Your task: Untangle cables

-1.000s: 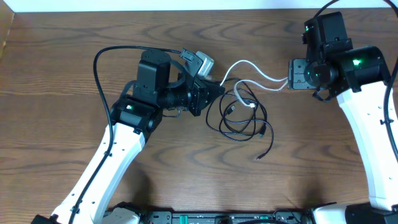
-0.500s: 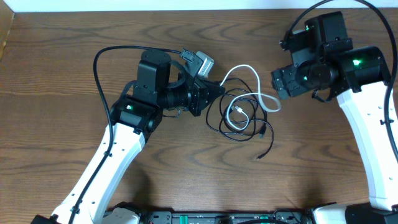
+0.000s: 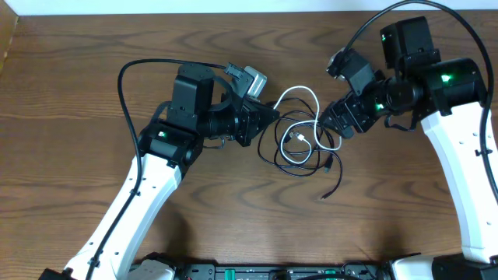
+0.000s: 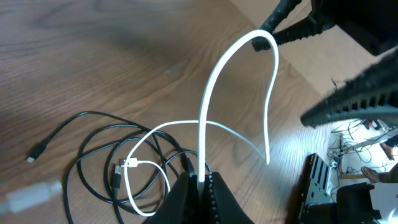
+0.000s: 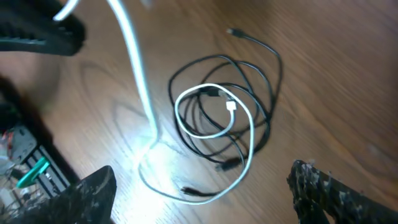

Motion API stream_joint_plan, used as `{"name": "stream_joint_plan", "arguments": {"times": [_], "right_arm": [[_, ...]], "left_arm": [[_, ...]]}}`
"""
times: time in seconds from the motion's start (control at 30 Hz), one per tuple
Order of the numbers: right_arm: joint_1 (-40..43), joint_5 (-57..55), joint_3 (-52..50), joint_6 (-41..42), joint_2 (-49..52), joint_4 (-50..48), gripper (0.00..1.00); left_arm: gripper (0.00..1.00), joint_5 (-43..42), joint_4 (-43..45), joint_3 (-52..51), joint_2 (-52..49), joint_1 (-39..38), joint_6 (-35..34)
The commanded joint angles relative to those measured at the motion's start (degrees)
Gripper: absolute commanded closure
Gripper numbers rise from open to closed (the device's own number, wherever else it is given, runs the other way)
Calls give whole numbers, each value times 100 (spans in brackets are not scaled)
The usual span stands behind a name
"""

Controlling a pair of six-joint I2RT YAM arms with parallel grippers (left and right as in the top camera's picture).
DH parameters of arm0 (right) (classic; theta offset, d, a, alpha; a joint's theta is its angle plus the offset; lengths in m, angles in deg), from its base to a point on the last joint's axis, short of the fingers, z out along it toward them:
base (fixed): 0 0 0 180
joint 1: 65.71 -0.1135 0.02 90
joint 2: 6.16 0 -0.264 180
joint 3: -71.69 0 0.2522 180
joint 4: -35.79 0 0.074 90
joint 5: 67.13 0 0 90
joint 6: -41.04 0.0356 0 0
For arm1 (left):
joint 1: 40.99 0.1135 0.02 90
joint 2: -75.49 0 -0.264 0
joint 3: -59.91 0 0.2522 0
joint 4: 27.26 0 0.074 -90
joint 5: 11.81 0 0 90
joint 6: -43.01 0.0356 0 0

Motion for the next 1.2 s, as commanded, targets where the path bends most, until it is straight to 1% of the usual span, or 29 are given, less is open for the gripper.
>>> {"name": "stream_joint_plan", "arguments": {"times": [0.0,0.23,0.4,0.5,0.53,0.57,0.6,0.63,0.67,0.7,0.8,0.87,0.9,0.93,0.97,1.03,1.07,1.17], "right_arm": [[-120,411,-319,-330,-31,-66,16],[-205,669,-1373,-323,-31,-960,18],[-234,1049,-1751,-323,-31,-1386,18],[-245,1141,-1836,-306,-31,-1482,18],[-245,1178,-1867,-304,-31,-1528,20],[-245,1176,-1867,-304,-31,-1539,26],[-245,1178,-1867,-275,-31,-1580,41],[-245,1176,-1867,-184,-31,-1633,63],[-262,1174,-1867,-26,-31,-1707,91],[-278,1172,-1867,74,-31,-1751,99],[-269,1169,-1867,398,-37,-1853,99],[-271,1156,-1845,577,-48,-1878,99],[-269,1099,-1814,695,-61,-1880,99],[-264,984,-1779,815,-79,-1882,99],[-264,780,-1722,962,-109,-1882,99],[-264,396,-1593,1248,-188,-1871,99],[-262,125,-1419,1475,-278,-1834,99],[-258,-264,-802,1849,-391,-1585,99]], "left_arm": [[92,66,52,-13,107,39,13],[92,63,74,-13,109,133,-13],[92,66,109,-13,109,138,-13],[92,66,146,-13,109,138,-13],[93,66,146,-13,109,138,-13],[93,66,146,-13,109,138,-13],[92,66,142,-13,109,138,-13],[93,66,142,-13,109,138,-13],[92,66,142,-13,109,138,-13],[93,66,144,-13,109,138,-13],[91,66,131,-13,109,138,-13],[83,66,63,-13,109,138,-11],[83,68,11,-13,109,138,-7],[79,70,-35,-13,109,138,-2],[77,70,-85,-13,109,138,31],[68,70,-192,-13,109,138,116],[65,68,-332,-13,109,136,195],[65,70,-535,-13,109,136,326]]}}
